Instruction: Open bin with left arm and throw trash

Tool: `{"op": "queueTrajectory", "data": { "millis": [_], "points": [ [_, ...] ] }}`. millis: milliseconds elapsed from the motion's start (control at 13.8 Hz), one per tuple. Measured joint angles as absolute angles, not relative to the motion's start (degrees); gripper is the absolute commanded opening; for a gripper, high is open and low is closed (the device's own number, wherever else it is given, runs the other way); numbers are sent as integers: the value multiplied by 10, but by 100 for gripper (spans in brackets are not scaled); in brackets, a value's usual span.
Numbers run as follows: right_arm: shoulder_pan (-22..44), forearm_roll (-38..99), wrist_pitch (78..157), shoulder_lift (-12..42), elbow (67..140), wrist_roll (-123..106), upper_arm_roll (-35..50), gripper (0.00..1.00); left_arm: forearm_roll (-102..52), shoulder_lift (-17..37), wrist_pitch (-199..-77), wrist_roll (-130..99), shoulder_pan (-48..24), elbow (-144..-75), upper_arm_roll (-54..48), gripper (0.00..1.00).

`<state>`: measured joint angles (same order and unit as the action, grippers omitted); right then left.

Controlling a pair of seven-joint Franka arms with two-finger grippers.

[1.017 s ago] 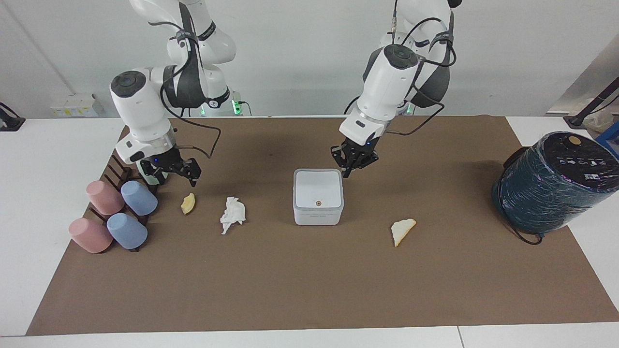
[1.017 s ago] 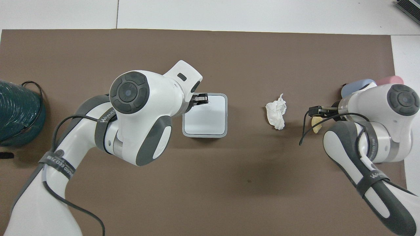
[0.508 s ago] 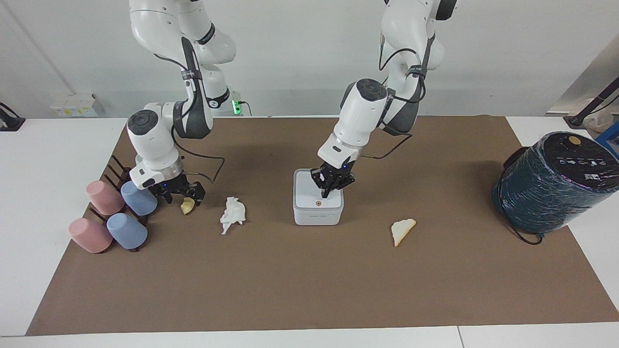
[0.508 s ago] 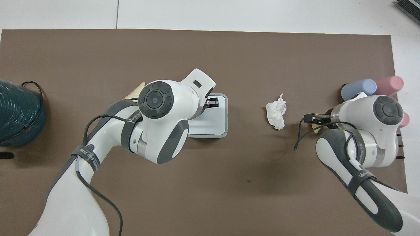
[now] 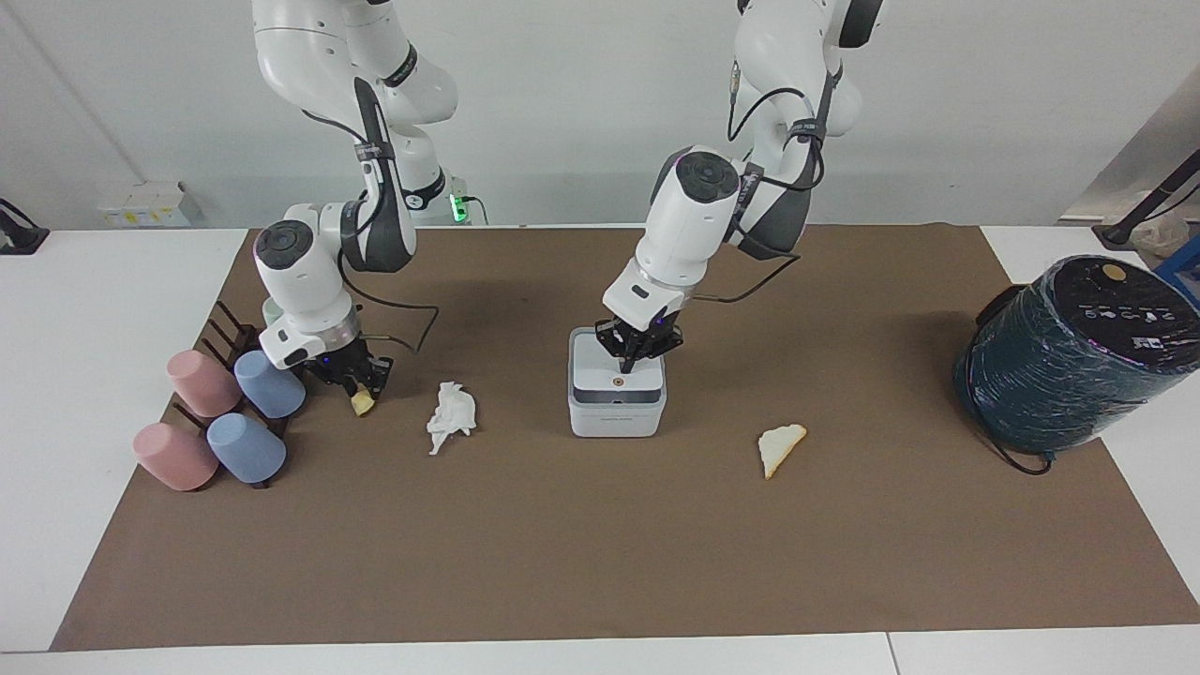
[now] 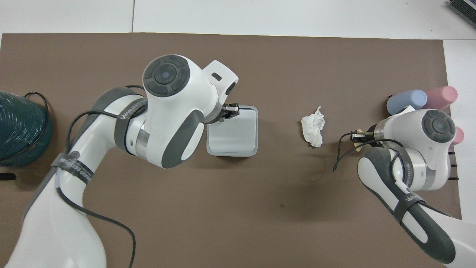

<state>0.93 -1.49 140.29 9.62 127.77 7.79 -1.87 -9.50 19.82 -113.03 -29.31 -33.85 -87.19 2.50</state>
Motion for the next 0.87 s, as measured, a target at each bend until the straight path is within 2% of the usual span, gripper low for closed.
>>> {"op": "queueTrajectory", "data": {
  "millis": [218, 363, 436, 508, 581, 726, 799, 872],
  "points": [
    [12, -15, 1404, 96, 1274, 78, -18, 0, -68, 197, -1004, -290, -293, -798, 43, 0],
    [14, -15, 1405, 91, 1258, 78, -14, 0, -47, 197, -962, -278, -268, -781, 45, 0],
    [16, -15, 1403, 88, 1244, 78, -11, 0, -38, 197, -962, -269, -262, -779, 45, 8],
    [20, -15, 1394, 84, 1228, 78, -8, 0, -34, 196, -968, -256, -258, -777, 45, 53],
    [28, -15, 1380, 80, 1211, 78, -3, 0, -33, 196, -980, -241, -254, -779, 45, 73],
    [60, -14, 1358, 72, 1183, 111, 2, 0, -31, 195, -1012, -203, -241, -793, 45, 94],
    [78, -14, 1351, 70, 1172, 144, 3, 0, -31, 194, -1030, -186, -232, -804, 45, 100],
    [95, -14, 1342, 67, 1162, 179, 4, 0, -31, 193, -1049, -170, -222, -816, 46, 100]
  ]
}}
